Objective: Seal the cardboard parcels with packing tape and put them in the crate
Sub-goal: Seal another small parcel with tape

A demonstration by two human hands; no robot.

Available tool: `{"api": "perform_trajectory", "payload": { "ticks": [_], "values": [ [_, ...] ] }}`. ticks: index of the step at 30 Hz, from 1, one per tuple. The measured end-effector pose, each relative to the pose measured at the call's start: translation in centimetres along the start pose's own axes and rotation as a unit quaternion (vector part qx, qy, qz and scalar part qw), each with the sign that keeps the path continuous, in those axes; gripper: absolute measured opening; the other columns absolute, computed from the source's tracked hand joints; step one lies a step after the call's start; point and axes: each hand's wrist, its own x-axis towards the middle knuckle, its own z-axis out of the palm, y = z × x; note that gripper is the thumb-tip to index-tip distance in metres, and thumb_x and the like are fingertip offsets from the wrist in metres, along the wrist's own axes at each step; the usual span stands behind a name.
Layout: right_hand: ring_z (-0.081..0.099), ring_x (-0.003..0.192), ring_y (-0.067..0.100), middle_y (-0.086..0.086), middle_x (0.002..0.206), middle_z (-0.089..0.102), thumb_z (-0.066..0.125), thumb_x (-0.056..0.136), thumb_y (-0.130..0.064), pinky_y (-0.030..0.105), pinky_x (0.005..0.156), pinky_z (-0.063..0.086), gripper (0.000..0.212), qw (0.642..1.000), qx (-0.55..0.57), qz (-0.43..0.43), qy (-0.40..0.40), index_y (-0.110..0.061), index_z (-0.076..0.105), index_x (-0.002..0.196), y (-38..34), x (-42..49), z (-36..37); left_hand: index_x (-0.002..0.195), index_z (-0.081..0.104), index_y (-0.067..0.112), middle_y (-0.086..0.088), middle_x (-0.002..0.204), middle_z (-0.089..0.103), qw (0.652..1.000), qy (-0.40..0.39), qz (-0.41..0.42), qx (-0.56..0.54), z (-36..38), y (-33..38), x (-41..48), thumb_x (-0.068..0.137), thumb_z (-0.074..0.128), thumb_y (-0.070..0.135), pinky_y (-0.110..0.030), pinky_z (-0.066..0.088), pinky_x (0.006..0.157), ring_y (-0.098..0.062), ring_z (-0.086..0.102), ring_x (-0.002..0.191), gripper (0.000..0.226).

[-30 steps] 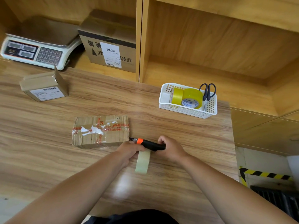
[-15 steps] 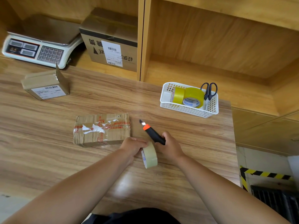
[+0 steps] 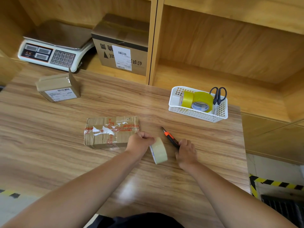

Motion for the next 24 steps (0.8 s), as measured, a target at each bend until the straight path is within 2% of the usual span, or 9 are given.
{"api": "perform_trajectory", "payload": {
  "ticks": [3,5,8,10,12,14,19,23,24],
  "values": [
    [0.038,0.117,0.026,0.004,0.123,0.046,0.053,0.088,-0.021,0.035,0.097,0.032,0.033,0.999,0.020,-0.026,0.019,-0.017,0.047,0.120,-0.7,-0.2,-0.5,0.078,0.068,0.008,0.003,0.072,0.064,0.999,0.015,0.006,-0.038,-0.8,0.8,0.0,0.080,0.074,0.010,-0.021,0.042,0.063,-0.010,0.056,0.070,0.007],
    [0.042,0.110,0.024,0.002,0.114,0.052,0.053,0.086,-0.016,0.033,0.092,0.035,0.028,0.990,0.097,-0.082,0.061,-0.016,0.055,0.114,-1.5,-0.7,-1.1,0.077,0.068,0.008,0.002,0.070,0.063,0.997,0.035,0.002,-0.065,-1.5,1.4,0.1,0.080,0.074,0.010,-0.023,0.042,0.064,-0.010,0.053,0.064,0.006],
    [0.048,0.103,0.013,-0.009,0.103,0.054,0.061,0.079,-0.008,0.022,0.086,0.039,0.031,0.952,0.260,-0.139,0.089,-0.018,0.060,0.108,-3.7,-2.5,-2.4,0.083,0.069,0.007,-0.001,0.069,0.062,0.992,0.072,-0.015,-0.103,-2.8,2.1,0.2,0.081,0.073,0.012,-0.025,0.043,0.059,-0.013,0.050,0.061,0.007],
    [0.050,0.103,0.010,-0.010,0.105,0.053,0.066,0.078,-0.016,0.017,0.087,0.040,0.035,0.933,0.294,-0.183,0.099,-0.017,0.059,0.112,-5.2,-3.6,-2.6,0.084,0.069,0.008,-0.003,0.074,0.065,0.988,0.090,-0.015,-0.127,-3.6,2.4,0.3,0.082,0.073,0.012,-0.023,0.046,0.062,-0.014,0.056,0.065,0.006],
    [0.052,0.104,0.010,-0.013,0.108,0.053,0.064,0.075,-0.030,0.023,0.091,0.041,0.045,0.922,0.296,-0.224,0.110,-0.015,0.057,0.117,-6.6,-4.4,-2.6,0.082,0.067,0.010,-0.004,0.079,0.068,0.984,0.104,-0.015,-0.147,-4.5,2.7,0.4,0.083,0.072,0.011,-0.024,0.050,0.066,-0.015,0.060,0.070,0.005],
    [0.049,0.100,0.007,-0.022,0.102,0.048,0.061,0.070,-0.037,0.026,0.089,0.040,0.051,0.920,0.281,-0.239,0.128,-0.014,0.058,0.115,-8.1,-5.0,-2.6,0.082,0.066,0.010,-0.005,0.082,0.068,0.980,0.111,-0.023,-0.161,-5.4,2.8,0.3,0.085,0.069,0.011,-0.023,0.051,0.060,-0.014,0.061,0.066,0.005],
    [0.047,0.094,0.013,-0.024,0.087,0.043,0.071,0.066,-0.034,0.030,0.084,0.039,0.041,0.933,0.240,-0.230,0.136,-0.021,0.059,0.104,-12.0,-5.6,-2.9,0.077,0.060,0.012,-0.003,0.075,0.064,0.972,0.116,-0.035,-0.203,-7.5,3.1,-0.1,0.088,0.066,0.011,-0.020,0.051,0.051,-0.014,0.060,0.063,0.013],
    [0.050,0.081,0.017,-0.016,0.074,0.047,0.070,0.071,-0.023,0.026,0.067,0.032,0.021,0.946,0.196,-0.226,0.124,-0.026,0.055,0.084,-14.0,-5.3,-2.8,0.085,0.065,0.009,-0.008,0.082,0.069,0.975,0.110,-0.043,-0.185,-9.7,2.6,0.1,0.087,0.068,0.015,-0.037,0.056,0.078,-0.023,0.063,0.076,0.007],
    [0.049,0.078,0.017,-0.013,0.074,0.050,0.068,0.070,-0.025,0.026,0.065,0.030,0.020,0.946,0.181,-0.237,0.123,-0.028,0.052,0.082,-14.5,-5.3,-2.8,0.085,0.067,0.008,-0.008,0.081,0.069,0.977,0.110,-0.039,-0.177,-10.3,2.6,0.0,0.087,0.067,0.015,-0.039,0.055,0.078,-0.024,0.063,0.075,0.007]
  ]
}}
